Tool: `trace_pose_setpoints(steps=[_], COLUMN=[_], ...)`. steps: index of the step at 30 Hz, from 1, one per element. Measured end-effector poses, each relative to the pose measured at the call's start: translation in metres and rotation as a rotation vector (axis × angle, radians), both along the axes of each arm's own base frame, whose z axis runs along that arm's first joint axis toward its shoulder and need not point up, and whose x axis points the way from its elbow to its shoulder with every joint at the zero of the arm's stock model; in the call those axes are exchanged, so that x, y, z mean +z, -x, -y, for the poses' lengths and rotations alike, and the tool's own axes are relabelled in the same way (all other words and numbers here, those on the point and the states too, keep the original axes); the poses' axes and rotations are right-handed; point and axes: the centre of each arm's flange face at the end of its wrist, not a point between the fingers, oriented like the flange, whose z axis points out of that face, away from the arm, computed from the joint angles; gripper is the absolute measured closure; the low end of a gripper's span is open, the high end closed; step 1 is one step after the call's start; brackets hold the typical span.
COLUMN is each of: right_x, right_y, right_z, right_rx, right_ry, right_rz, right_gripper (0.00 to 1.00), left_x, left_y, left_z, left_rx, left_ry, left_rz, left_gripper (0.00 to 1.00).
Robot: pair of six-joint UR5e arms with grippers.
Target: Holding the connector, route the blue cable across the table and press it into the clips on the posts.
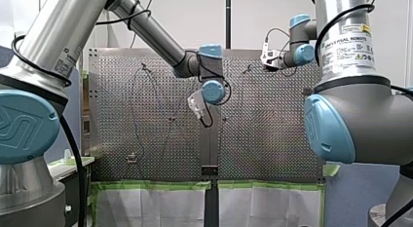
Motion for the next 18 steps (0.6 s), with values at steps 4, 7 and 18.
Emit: trace_pose_setpoints(steps=[4, 7, 18], right_x=[0.0, 0.0, 0.0], right_y=[0.0, 0.001, 0.001], right_z=[0.0, 0.0, 0.0], right_rx=[-0.001, -0.001, -0.001], right_ry=[0.0, 0.0, -0.002], right_rz=[0.0, 0.0, 0.0], right_gripper=[1.0, 1.0, 1.0], left_x=[-0.013, -0.022, -0.05], left_y=[0.006, 0.01, 0.026], left_z=[-0.006, -0.01, -0.026], left_rx=[0.0, 0.002, 0.002], left_ry=[-0.001, -0.001, -0.001], left_rz=[0.0, 0.0, 0.0], left_gripper=[0.0, 0.0, 0.0])
